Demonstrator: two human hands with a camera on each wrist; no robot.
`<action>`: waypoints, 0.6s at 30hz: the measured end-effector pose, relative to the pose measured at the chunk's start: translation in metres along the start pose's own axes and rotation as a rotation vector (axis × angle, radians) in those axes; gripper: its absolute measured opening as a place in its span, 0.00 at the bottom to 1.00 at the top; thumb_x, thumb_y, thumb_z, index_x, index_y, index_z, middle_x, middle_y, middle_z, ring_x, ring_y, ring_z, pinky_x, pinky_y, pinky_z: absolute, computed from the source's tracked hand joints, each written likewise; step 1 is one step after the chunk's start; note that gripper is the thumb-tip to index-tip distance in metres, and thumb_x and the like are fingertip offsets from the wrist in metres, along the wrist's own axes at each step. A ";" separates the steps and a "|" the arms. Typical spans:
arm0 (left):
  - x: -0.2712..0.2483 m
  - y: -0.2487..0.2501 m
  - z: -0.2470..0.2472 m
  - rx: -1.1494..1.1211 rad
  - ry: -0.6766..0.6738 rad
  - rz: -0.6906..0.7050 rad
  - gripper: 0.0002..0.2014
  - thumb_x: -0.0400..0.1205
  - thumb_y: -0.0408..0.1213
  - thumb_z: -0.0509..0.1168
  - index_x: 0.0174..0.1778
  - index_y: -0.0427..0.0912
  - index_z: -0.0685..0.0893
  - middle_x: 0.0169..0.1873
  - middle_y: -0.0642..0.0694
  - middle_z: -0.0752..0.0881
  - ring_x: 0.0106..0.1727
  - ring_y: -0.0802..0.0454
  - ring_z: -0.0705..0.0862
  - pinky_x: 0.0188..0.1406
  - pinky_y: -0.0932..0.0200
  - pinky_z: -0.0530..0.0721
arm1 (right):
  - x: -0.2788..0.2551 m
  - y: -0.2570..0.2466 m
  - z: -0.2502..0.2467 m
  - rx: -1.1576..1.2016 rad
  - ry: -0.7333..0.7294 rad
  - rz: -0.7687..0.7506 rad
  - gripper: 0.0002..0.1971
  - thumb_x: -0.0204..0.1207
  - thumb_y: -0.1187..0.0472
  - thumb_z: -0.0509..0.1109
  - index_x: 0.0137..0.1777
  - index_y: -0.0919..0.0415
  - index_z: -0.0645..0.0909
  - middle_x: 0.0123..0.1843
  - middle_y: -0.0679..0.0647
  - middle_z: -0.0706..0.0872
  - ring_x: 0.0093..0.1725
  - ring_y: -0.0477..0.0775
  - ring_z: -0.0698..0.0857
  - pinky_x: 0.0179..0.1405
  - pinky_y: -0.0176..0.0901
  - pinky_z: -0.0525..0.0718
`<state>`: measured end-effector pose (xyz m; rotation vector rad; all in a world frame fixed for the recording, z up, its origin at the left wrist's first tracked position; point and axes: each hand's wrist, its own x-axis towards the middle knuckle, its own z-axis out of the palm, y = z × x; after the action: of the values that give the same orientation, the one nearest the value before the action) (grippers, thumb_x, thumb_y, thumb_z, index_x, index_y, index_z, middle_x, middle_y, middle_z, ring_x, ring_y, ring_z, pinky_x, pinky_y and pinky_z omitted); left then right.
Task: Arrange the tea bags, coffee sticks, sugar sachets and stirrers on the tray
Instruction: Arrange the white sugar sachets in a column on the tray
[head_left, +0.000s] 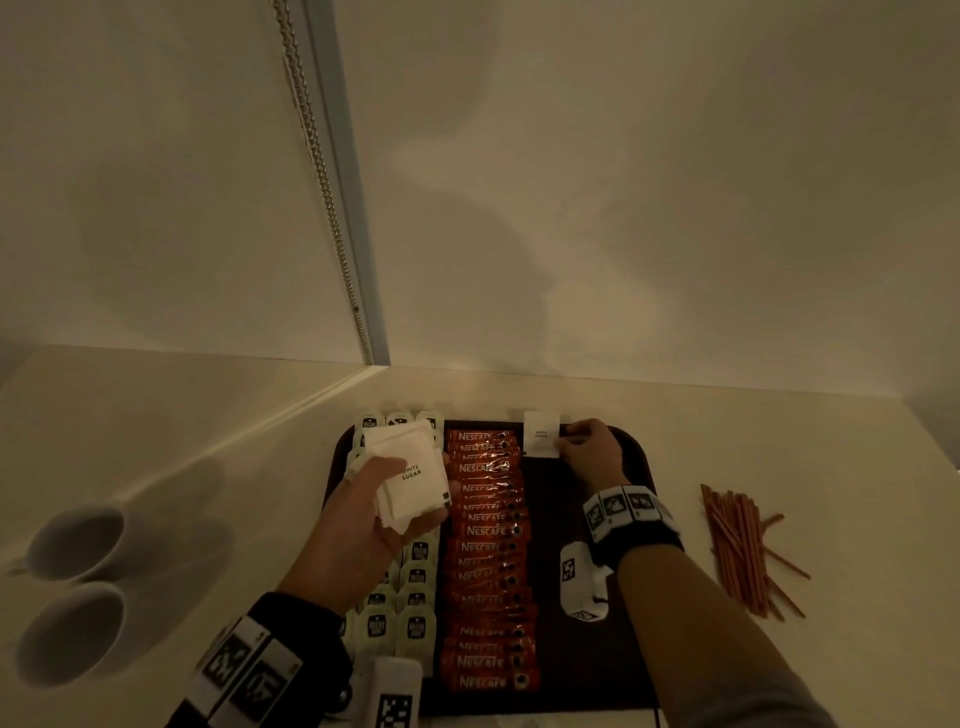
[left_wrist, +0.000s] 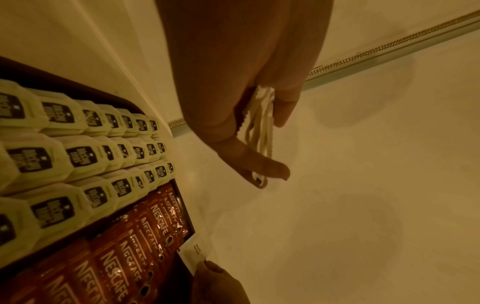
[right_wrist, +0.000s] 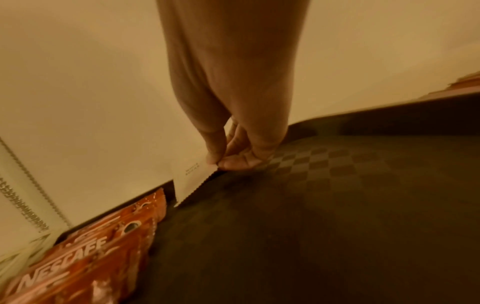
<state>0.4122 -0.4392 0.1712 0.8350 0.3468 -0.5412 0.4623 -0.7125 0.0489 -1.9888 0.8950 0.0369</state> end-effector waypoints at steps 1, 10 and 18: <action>0.000 0.000 0.000 -0.011 -0.001 0.005 0.12 0.84 0.31 0.54 0.55 0.41 0.81 0.39 0.40 0.91 0.37 0.42 0.91 0.26 0.55 0.89 | 0.000 -0.001 0.001 -0.009 0.008 0.000 0.15 0.73 0.65 0.74 0.58 0.64 0.77 0.54 0.59 0.85 0.56 0.56 0.83 0.59 0.46 0.81; 0.008 0.000 -0.006 0.019 0.087 0.088 0.10 0.84 0.29 0.57 0.54 0.45 0.81 0.37 0.45 0.92 0.38 0.46 0.90 0.25 0.55 0.88 | 0.002 -0.004 0.002 -0.076 0.063 -0.034 0.16 0.73 0.66 0.74 0.58 0.67 0.76 0.56 0.63 0.84 0.54 0.55 0.81 0.49 0.38 0.76; 0.011 0.002 -0.002 0.107 0.147 0.151 0.10 0.81 0.28 0.63 0.53 0.46 0.81 0.38 0.48 0.91 0.38 0.52 0.89 0.18 0.64 0.79 | -0.051 -0.051 -0.011 0.106 -0.017 -0.272 0.10 0.77 0.55 0.70 0.52 0.61 0.79 0.46 0.52 0.85 0.47 0.51 0.83 0.44 0.40 0.82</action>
<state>0.4220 -0.4398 0.1656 0.9987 0.3879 -0.3613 0.4518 -0.6760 0.1111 -1.9906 0.5965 -0.1450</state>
